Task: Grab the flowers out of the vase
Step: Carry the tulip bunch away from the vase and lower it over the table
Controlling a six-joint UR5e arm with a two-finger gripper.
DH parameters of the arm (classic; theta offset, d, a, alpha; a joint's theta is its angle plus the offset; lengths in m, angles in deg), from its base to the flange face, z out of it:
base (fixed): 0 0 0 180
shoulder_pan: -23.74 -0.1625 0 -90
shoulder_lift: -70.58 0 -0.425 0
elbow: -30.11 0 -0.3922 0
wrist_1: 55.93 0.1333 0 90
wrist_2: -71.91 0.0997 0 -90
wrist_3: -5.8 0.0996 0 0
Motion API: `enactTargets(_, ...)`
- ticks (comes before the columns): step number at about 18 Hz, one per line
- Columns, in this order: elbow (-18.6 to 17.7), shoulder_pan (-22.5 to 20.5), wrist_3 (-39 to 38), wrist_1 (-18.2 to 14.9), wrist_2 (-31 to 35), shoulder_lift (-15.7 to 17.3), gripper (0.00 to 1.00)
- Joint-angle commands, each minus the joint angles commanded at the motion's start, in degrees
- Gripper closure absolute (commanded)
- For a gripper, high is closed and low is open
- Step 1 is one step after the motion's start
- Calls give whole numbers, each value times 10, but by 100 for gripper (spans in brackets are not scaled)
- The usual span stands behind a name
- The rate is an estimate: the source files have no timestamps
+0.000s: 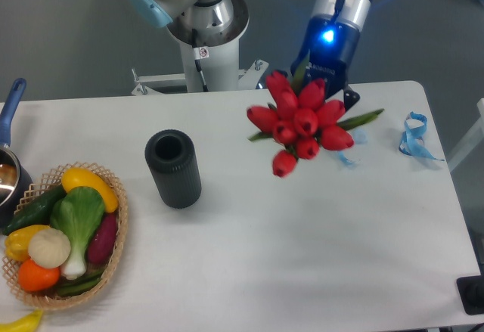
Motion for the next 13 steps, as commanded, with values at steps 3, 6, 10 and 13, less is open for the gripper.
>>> enactTargets(3, -6, 20, 0, -1, 83, -40, 89)
enactTargets(6, -3, 47, -4, -5, 144, -73, 89)
enactTargets(10, 17, 74, -5, -7, 208, -107, 88)
enactTargets(13, 35, 82, -4, -10, 252, -127, 87)
